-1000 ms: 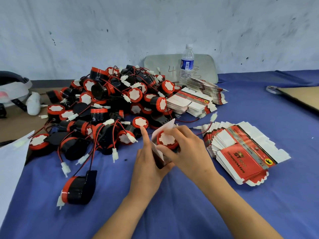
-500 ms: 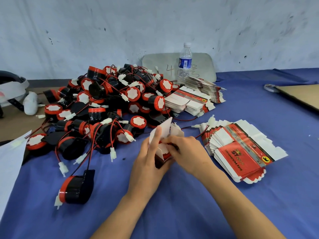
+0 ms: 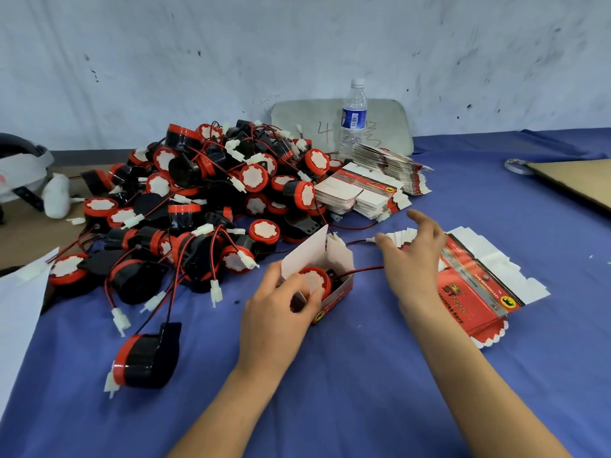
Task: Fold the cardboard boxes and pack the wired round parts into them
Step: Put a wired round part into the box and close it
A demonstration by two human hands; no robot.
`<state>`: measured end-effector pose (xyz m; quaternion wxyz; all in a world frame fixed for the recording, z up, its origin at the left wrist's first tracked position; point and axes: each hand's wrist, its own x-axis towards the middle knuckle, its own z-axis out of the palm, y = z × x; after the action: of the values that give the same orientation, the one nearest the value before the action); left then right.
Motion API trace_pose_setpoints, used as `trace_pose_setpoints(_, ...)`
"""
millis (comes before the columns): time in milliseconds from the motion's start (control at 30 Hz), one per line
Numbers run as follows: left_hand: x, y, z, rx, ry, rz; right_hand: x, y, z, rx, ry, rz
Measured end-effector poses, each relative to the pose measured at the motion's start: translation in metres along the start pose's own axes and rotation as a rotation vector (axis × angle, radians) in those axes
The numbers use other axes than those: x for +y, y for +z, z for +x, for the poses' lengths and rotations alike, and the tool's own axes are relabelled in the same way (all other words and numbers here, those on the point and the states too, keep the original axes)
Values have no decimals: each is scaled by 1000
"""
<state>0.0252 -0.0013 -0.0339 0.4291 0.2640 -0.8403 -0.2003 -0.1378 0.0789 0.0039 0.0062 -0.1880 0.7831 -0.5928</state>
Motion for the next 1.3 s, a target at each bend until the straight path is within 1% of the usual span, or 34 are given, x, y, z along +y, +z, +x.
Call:
trace_pose_setpoints(100, 2, -1, -1, 7, -5, 29, 0, -3, 4, -3, 68, 161)
trace_pose_setpoints(133, 3, -2, 0, 14, -9, 31, -1, -4, 4, 27, 38, 206)
trace_pose_setpoints(233, 5, -1, -1, 6, -13, 62, -9, -5, -6, 194, -245, 147)
trace_pose_setpoints(300, 6, -1, -2, -1, -11, 93, -13, -2, -12, 234, -404, 164)
trace_pose_setpoints(333, 6, 0, -3, -5, -16, 100, -15, 0, -16, 219, -432, 218)
trace_pose_setpoints(367, 5, 1, -3, -12, -22, 100, -17, 3, -20, 178, -421, 293)
trace_pose_setpoints(400, 5, 1, -4, -22, -25, 100, -18, 5, -25, 116, -418, 341)
trace_pose_setpoints(433, 5, 1, -4, -29, -21, 103, -19, 9, -31, 52, -449, 335)
trace_pose_setpoints(500, 5, 2, -5, -33, -10, 116, -19, 13, -41, -29, -570, 211)
trace_pose_setpoints(533, 6, 2, -5, -32, -9, 116, -18, 14, -43, -28, -639, 124)
trace_pose_setpoints(600, 7, 4, -5, -37, -13, 103, -19, 11, -42, 48, -784, -117)
trace_pose_setpoints(633, 7, 4, -5, -43, -18, 96, -21, 8, -40, 68, -790, -212)
trace_pose_setpoints(667, 6, 5, -5, -51, -23, 91, -23, 5, -37, 41, -744, -260)
trace_pose_setpoints(767, 6, 9, -7, -75, -96, 27, -28, -6, -27, -145, -564, -341)
trace_pose_setpoints(800, 6, 11, -7, -79, -142, -19, -29, -10, -23, -195, -505, -347)
trace_pose_setpoints(900, 6, 14, -8, -93, -216, -113, -30, -11, -22, -315, -347, -197)
trace_pose_setpoints(967, 6, 16, -6, -106, -224, -151, -29, -5, -26, -341, -367, -170)
trace_pose_setpoints(1067, 7, 16, -6, -115, -178, -138, -21, 7, -31, -406, -469, -277)
trace_pose_setpoints(1100, 7, 16, -6, -118, -159, -128, -17, 10, -31, -404, -491, -310)
trace_pose_setpoints(1200, 7, 15, -7, -129, -151, -149, -10, 14, -33, -307, -555, -333)
trace_pose_setpoints(1300, 8, 15, -6, -146, -158, -175, -9, 16, -36, -246, -546, -276)
